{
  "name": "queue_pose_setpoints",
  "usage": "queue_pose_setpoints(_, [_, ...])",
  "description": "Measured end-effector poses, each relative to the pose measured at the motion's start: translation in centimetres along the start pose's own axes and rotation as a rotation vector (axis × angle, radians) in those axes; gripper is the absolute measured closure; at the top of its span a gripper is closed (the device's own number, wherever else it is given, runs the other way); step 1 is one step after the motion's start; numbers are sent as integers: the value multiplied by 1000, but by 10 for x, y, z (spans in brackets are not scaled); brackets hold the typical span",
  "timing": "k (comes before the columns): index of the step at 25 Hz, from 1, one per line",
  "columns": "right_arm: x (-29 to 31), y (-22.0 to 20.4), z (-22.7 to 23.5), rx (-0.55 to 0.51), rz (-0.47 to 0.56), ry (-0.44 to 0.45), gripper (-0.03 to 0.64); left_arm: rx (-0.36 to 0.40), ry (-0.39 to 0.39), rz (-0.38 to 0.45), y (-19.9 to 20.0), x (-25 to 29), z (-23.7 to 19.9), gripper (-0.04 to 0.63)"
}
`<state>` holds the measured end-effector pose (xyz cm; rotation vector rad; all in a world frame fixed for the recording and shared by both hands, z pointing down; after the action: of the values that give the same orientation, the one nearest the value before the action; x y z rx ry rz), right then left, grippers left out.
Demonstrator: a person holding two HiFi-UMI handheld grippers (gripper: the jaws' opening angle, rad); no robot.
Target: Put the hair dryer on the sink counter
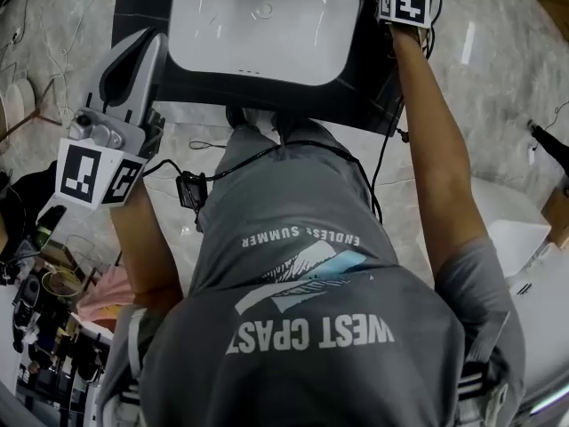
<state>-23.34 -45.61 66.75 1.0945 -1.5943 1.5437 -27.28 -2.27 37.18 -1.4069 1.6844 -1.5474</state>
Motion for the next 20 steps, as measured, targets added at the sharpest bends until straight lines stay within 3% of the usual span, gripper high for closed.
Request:
queue_pose_setpoints(9, [-20, 6, -6, -30, -42, -40, 314, 0, 34, 37, -2, -41, -20, 569])
queue_pose_setpoints(20, [-108, 10, -28, 35, 118, -108, 318, 37, 35, 107, 6, -111, -31, 569])
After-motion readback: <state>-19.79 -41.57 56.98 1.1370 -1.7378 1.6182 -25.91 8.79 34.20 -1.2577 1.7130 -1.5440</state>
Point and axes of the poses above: the fingertips, and each gripper's own axes: x forward along the fingers, z to its right, y out of its top, the point moved 7 cm from there along -x, backward along the fingers, and after that the axes turned 10 degrees about -x, right-handed, at the moved point
